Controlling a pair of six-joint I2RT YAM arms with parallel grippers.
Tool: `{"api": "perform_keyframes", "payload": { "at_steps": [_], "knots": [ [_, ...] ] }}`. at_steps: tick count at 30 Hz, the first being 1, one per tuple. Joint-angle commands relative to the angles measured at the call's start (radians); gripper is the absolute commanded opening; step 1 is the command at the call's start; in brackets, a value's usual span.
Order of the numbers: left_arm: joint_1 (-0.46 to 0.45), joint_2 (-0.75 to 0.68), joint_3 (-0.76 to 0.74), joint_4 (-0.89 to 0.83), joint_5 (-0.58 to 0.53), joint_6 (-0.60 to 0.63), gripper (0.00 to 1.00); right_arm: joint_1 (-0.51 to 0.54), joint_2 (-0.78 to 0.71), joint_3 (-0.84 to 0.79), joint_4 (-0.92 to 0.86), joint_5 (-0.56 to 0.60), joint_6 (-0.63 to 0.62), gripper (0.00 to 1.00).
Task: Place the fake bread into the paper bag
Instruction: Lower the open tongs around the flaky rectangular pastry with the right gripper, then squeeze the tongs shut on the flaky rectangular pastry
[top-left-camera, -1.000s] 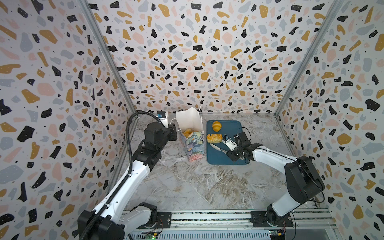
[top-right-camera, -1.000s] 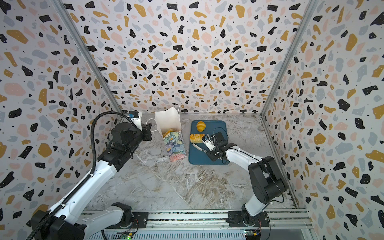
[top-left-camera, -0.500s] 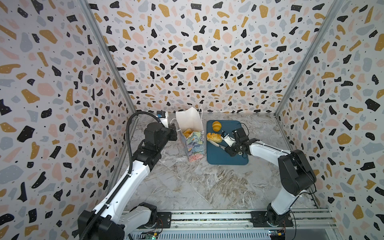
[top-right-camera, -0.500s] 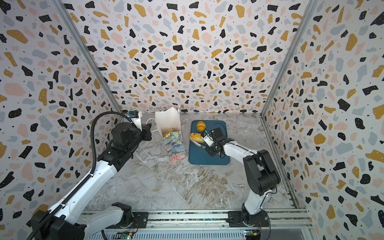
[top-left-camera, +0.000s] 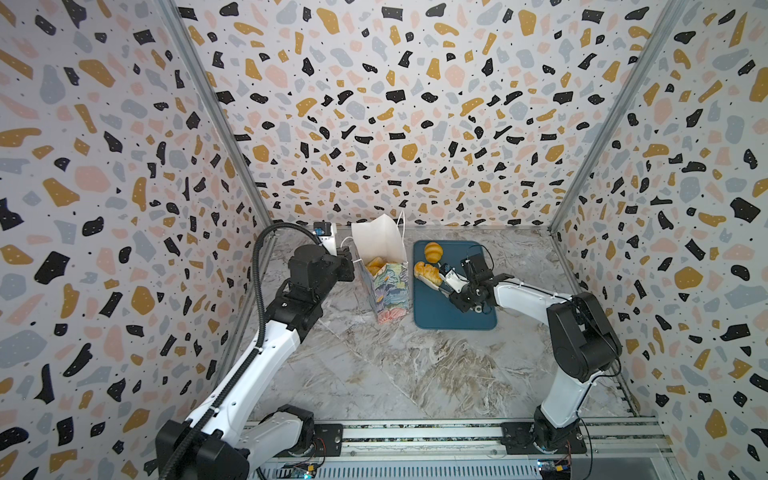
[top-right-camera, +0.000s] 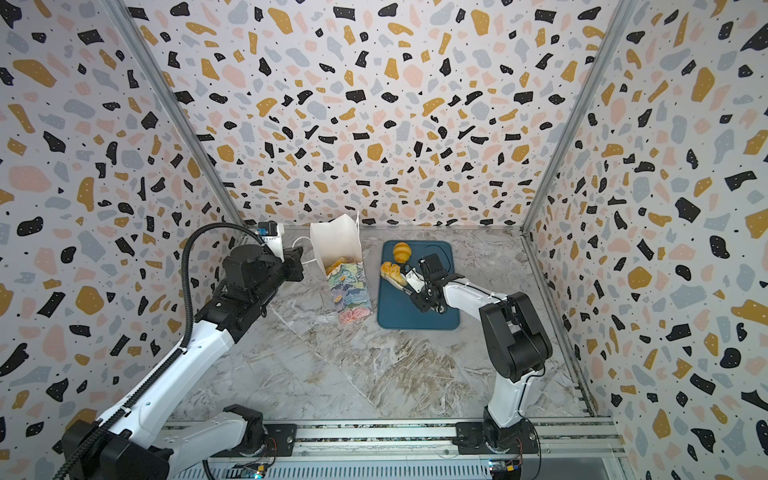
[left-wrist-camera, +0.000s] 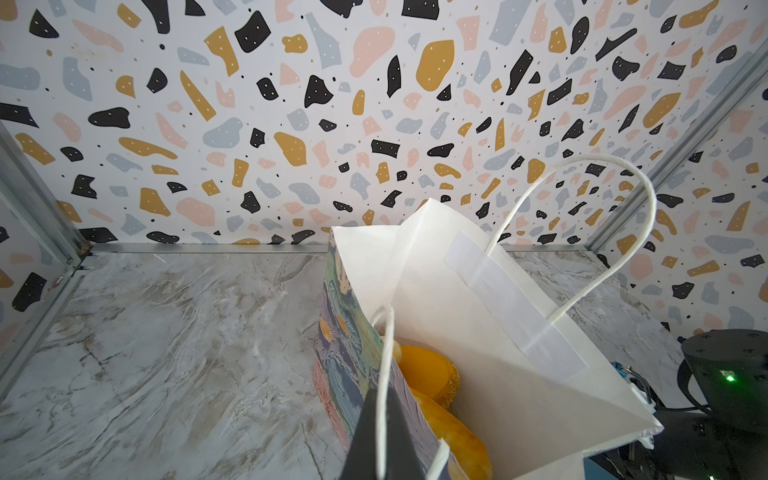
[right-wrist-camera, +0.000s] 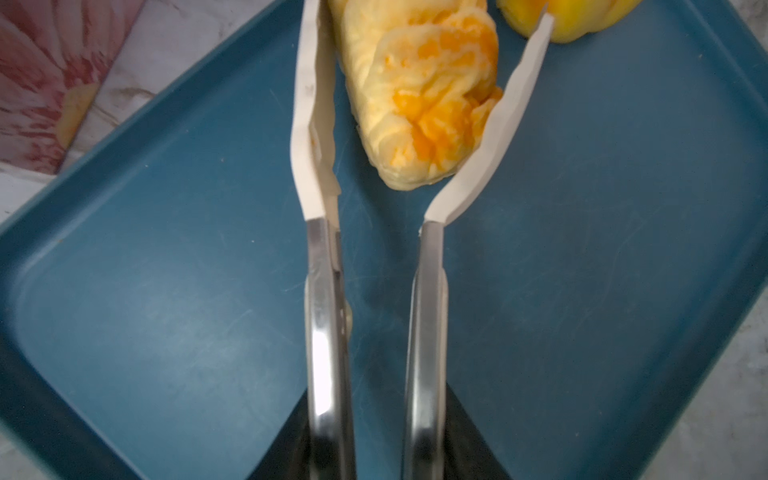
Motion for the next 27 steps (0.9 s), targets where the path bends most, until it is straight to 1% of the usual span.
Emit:
{"api": "perform_keyframes", "payload": {
  "at_steps": [1,13,20,27],
  "knots": [
    [-0.005,-0.002,-0.009,0.009,-0.005,0.012,0.00,-0.002,-0.050,-0.013,-0.004,-0.031,0.009,0.36],
    [-0.006,-0.003,-0.013,0.010,-0.022,0.016,0.00,0.007,-0.140,-0.090,0.008,-0.049,0.064,0.26],
    [-0.007,-0.004,-0.019,0.018,-0.030,0.015,0.00,0.029,-0.197,-0.131,-0.002,-0.045,0.143,0.23],
    [-0.010,-0.001,-0.024,0.020,-0.040,0.017,0.00,0.044,-0.259,-0.182,-0.001,-0.041,0.190,0.21]
  ]
}}
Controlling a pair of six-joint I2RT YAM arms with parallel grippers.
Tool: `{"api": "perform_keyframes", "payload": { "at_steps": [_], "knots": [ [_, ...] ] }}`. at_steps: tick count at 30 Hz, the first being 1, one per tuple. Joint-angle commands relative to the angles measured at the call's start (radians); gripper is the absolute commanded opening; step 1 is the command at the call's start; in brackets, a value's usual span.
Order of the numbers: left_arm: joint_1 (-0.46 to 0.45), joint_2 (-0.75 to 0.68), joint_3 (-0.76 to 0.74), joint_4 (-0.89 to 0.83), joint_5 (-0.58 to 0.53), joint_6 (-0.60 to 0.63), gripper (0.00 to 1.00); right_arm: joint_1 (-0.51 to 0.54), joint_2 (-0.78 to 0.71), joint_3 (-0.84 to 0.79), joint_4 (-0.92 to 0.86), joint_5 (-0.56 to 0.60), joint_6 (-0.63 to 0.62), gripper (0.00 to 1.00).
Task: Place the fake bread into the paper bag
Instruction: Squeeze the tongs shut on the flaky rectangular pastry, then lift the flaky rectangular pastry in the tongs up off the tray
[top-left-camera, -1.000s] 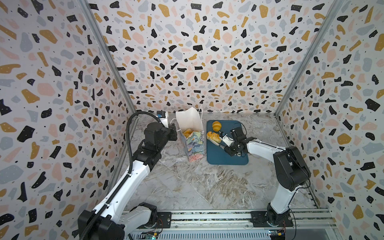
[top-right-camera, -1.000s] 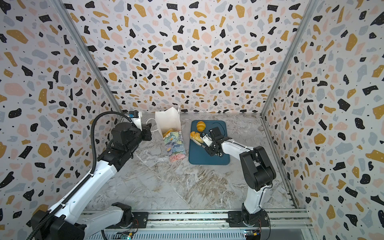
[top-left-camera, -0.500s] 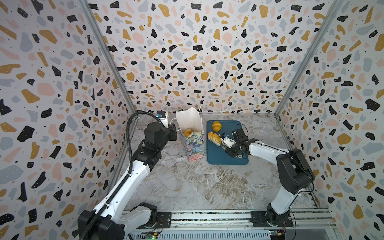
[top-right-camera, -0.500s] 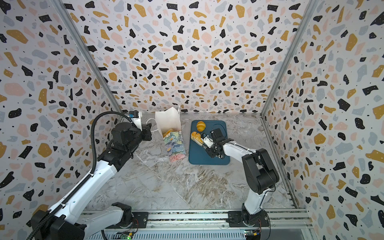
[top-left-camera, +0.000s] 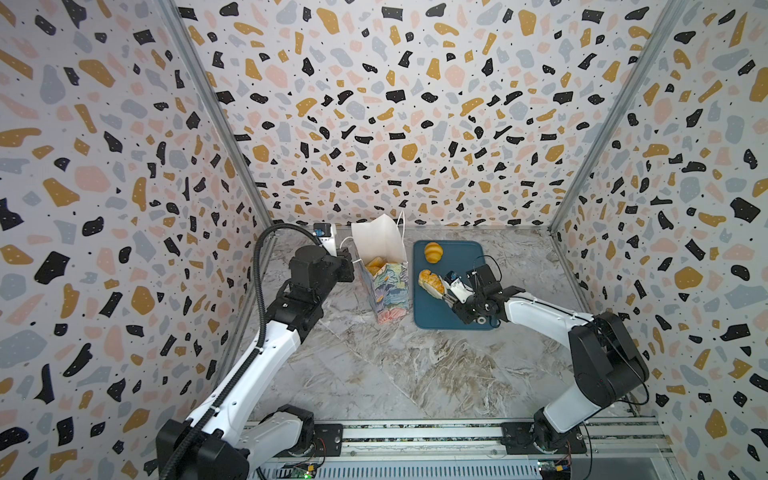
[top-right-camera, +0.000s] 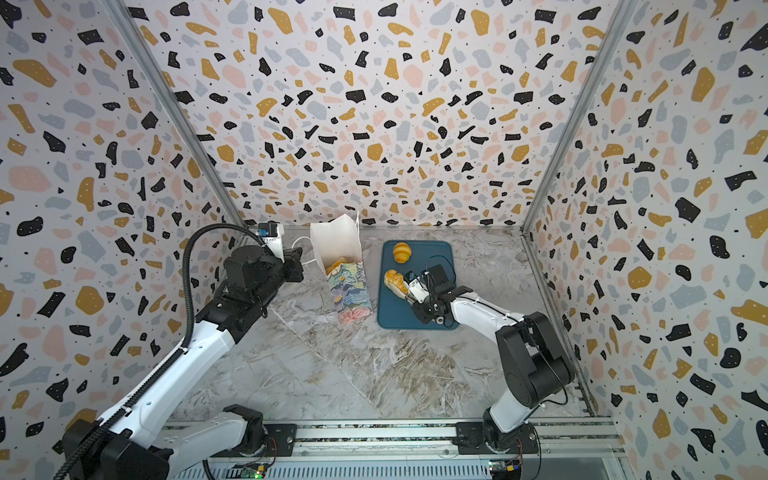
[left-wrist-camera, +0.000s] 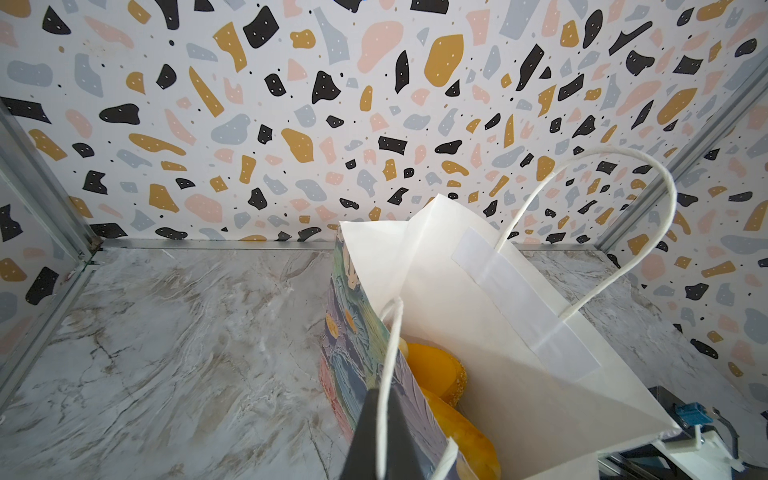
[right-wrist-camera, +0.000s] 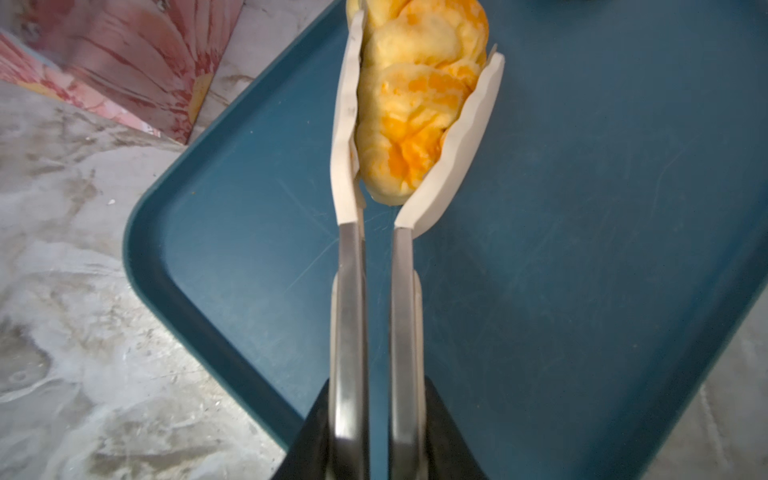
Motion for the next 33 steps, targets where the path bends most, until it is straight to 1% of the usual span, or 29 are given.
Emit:
{"api": "perform_keyframes", "payload": {
  "at_steps": [1,9,14,17,20,23,28,33],
  "knots": [
    [-0.008,-0.002,-0.016,0.019,-0.019,0.017,0.00,0.008,-0.066,-0.007,-0.001,-0.003,0.048,0.21],
    [-0.011,0.003,-0.016,0.020,-0.018,0.016,0.00,0.022,-0.152,-0.030,0.010,-0.030,0.111,0.20],
    [-0.016,0.011,-0.017,0.019,-0.020,0.016,0.00,0.028,-0.181,-0.051,0.031,-0.039,0.147,0.18],
    [-0.023,0.020,-0.013,0.011,-0.026,0.017,0.00,0.032,-0.195,-0.072,0.066,-0.060,0.200,0.17],
    [-0.024,0.023,-0.010,0.013,-0.007,0.009,0.00,0.051,-0.215,-0.109,0.117,-0.067,0.239,0.17],
    [-0.025,0.016,-0.008,0.010,-0.016,0.010,0.00,0.057,-0.234,-0.109,0.109,-0.086,0.281,0.17],
    [-0.024,0.002,-0.010,0.015,-0.021,0.008,0.00,0.082,-0.301,-0.141,0.125,-0.075,0.333,0.17],
    [-0.025,-0.016,-0.011,0.019,-0.022,0.006,0.00,0.095,-0.331,-0.119,0.083,-0.034,0.349,0.17]
  ]
}}
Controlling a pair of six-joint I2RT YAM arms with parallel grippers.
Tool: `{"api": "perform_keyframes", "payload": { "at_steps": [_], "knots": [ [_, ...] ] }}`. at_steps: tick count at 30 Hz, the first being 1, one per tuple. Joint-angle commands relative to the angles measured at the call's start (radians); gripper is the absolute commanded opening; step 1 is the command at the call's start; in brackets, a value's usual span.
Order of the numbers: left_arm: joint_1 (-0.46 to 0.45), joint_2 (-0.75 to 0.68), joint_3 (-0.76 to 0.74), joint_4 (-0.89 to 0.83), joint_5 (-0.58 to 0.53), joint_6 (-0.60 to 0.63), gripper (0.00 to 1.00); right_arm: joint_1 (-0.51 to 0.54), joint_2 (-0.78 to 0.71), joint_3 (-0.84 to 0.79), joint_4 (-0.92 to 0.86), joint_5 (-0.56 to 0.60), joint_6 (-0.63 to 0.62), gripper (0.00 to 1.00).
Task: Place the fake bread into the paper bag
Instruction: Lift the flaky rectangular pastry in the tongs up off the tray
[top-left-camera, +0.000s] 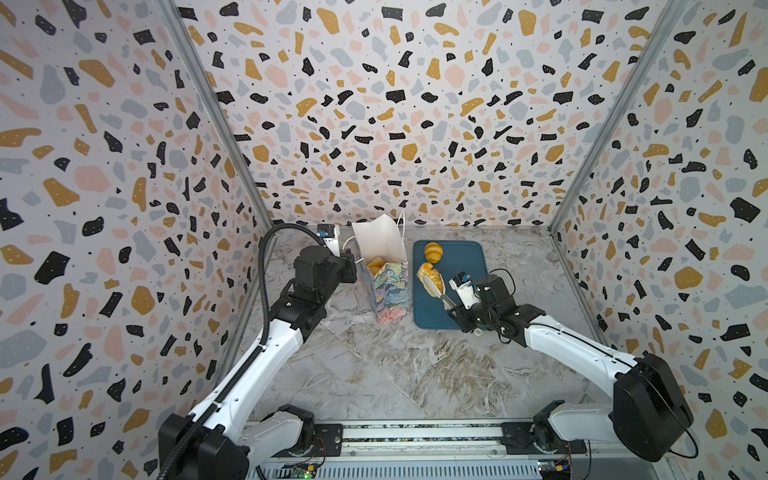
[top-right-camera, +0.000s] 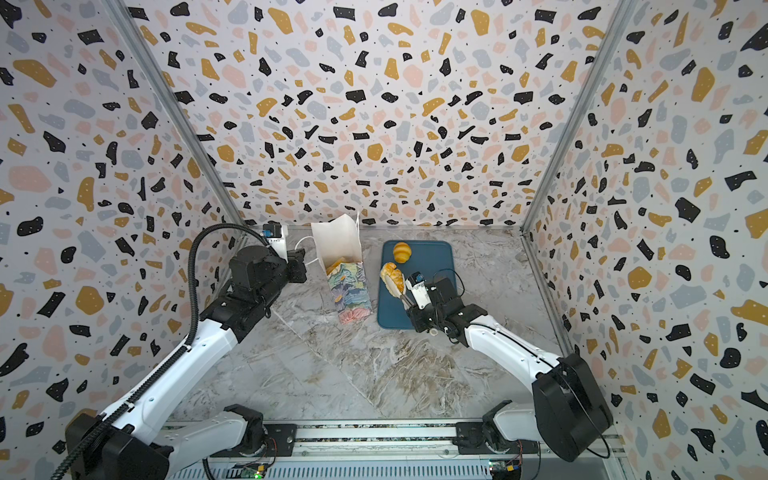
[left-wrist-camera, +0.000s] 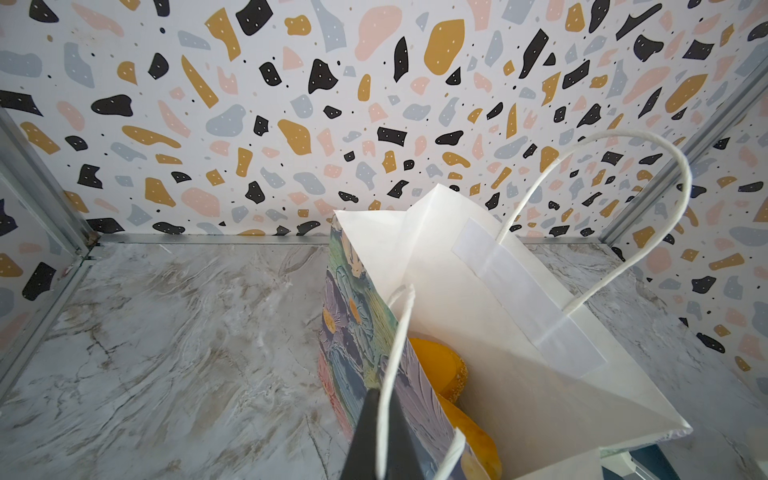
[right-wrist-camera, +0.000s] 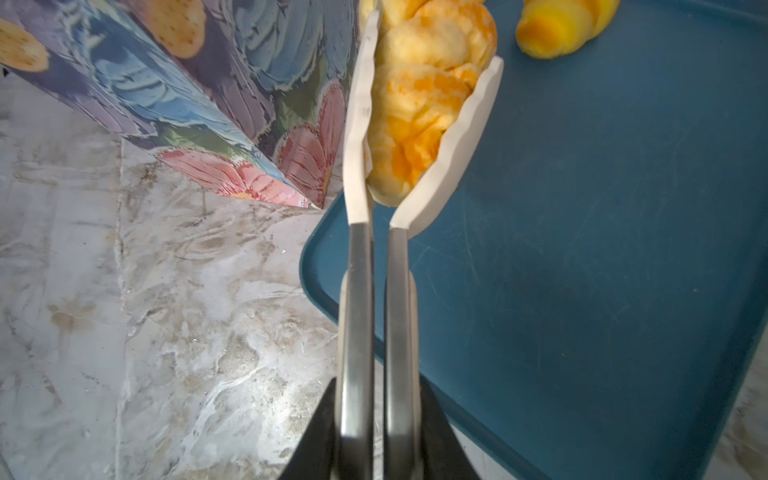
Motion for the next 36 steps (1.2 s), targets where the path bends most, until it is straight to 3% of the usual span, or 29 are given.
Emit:
{"api": "perform_keyframes", "payload": {
  "at_steps": [1,22,31,36],
  "knots": [
    [-0.004,-0.032,-0.010,0.018,-0.006,0.007,0.00,0.009,-0.042,0.026,0.015,0.027,0.035,0.16],
    [-0.004,-0.032,-0.015,0.029,0.006,-0.004,0.00,0.017,-0.224,0.090,0.013,0.023,0.140,0.16],
    [-0.004,-0.033,-0.015,0.028,0.006,-0.001,0.00,0.023,-0.238,0.132,0.061,0.008,0.172,0.16],
    [-0.004,-0.036,-0.017,0.028,0.016,0.000,0.00,0.035,-0.233,0.162,0.075,0.054,0.192,0.17]
  ]
}}
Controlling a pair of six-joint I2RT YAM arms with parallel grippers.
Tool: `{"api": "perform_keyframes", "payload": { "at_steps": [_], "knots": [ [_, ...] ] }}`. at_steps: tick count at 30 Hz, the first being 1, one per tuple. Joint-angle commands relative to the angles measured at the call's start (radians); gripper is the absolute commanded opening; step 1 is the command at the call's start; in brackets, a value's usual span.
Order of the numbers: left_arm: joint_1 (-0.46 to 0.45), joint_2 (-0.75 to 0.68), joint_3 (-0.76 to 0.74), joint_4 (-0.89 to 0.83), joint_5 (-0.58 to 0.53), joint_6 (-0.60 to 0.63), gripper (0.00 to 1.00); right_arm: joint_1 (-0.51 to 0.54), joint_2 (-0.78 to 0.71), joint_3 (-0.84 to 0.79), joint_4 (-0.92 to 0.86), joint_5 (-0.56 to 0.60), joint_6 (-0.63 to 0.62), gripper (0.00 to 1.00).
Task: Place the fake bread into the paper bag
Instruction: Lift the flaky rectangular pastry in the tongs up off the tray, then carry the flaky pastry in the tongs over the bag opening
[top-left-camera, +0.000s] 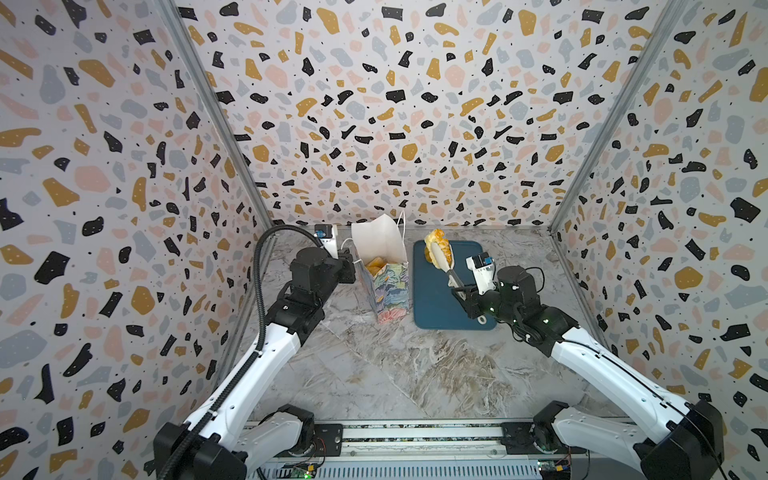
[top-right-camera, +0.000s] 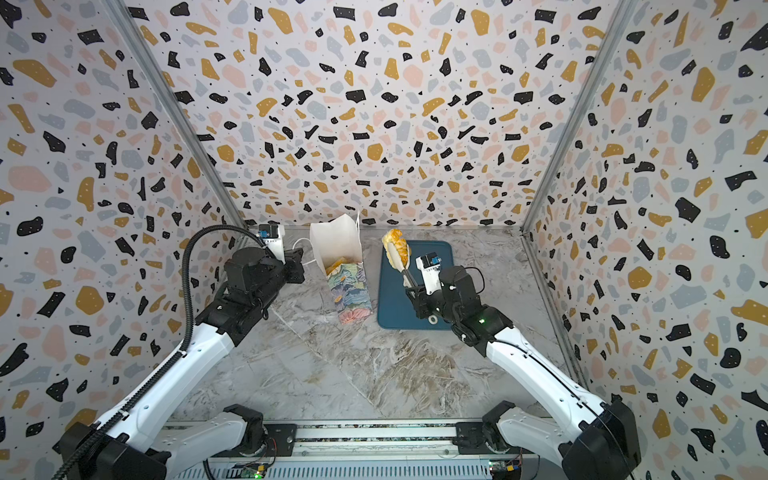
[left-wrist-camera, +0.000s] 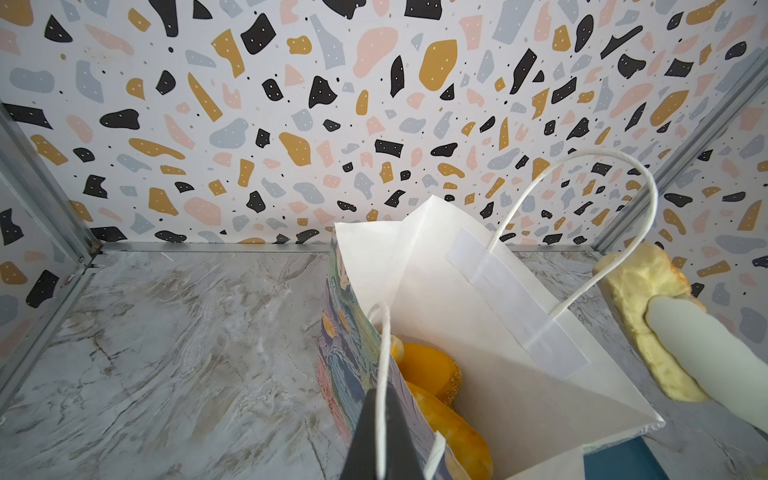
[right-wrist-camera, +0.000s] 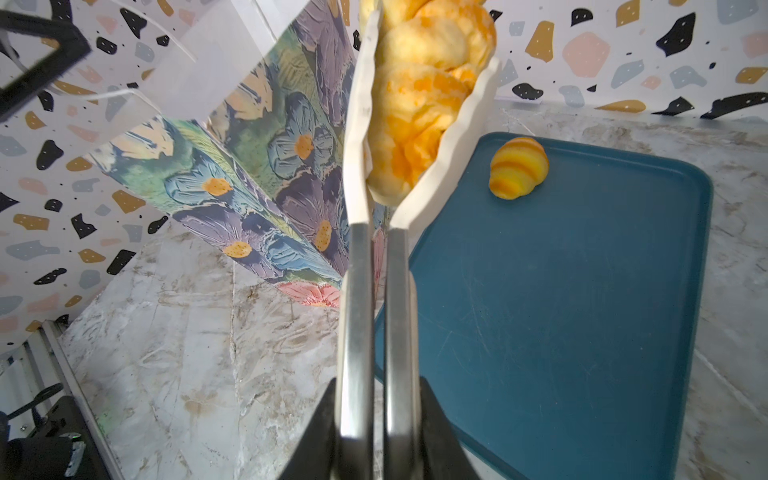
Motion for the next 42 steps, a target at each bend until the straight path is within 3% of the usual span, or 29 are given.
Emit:
{"api": "perform_keyframes", "payload": {
  "at_steps": [1,25,42],
  "knots": [
    [-0.003,-0.007,-0.011,0.029,0.015,0.001,0.00,0.010,-0.021,0.071,0.080,0.032,0.024,0.16],
    [-0.002,-0.009,-0.010,0.027,0.009,0.002,0.00,0.145,0.020,0.247,0.101,0.116,0.003,0.14],
    [-0.003,-0.011,-0.010,0.026,0.008,0.003,0.00,0.268,0.174,0.431,0.077,0.166,-0.062,0.15]
  ]
}}
